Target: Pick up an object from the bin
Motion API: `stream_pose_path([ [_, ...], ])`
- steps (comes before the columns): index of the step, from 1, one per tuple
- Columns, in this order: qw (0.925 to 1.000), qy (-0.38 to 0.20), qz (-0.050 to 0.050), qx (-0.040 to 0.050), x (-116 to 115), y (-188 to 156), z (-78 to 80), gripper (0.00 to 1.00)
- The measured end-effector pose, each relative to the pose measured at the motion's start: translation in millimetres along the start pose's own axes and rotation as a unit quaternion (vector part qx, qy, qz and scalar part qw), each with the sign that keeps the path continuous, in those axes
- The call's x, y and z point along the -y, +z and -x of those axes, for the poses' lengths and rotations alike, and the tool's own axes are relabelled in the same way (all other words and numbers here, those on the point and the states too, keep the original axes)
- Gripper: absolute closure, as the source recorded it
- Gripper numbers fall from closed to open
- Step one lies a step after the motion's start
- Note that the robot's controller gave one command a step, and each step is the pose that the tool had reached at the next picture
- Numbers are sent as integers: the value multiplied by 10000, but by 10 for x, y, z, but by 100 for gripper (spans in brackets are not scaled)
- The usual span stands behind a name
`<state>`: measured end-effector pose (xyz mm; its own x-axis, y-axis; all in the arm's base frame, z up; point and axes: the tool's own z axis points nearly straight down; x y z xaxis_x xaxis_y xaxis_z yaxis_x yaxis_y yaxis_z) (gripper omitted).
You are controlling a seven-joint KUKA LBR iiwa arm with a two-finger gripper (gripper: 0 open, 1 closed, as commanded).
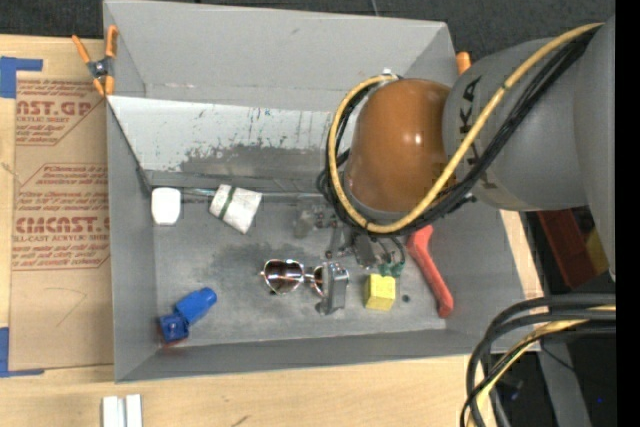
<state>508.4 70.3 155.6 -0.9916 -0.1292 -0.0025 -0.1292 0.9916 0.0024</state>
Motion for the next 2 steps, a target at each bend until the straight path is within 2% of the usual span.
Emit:
stream_pose_path([
  [1, 9997, 258, -6, 12, 80, 678, 33, 0],
  [2, 10000, -26, -1, 7, 62, 858, 99, 100],
])
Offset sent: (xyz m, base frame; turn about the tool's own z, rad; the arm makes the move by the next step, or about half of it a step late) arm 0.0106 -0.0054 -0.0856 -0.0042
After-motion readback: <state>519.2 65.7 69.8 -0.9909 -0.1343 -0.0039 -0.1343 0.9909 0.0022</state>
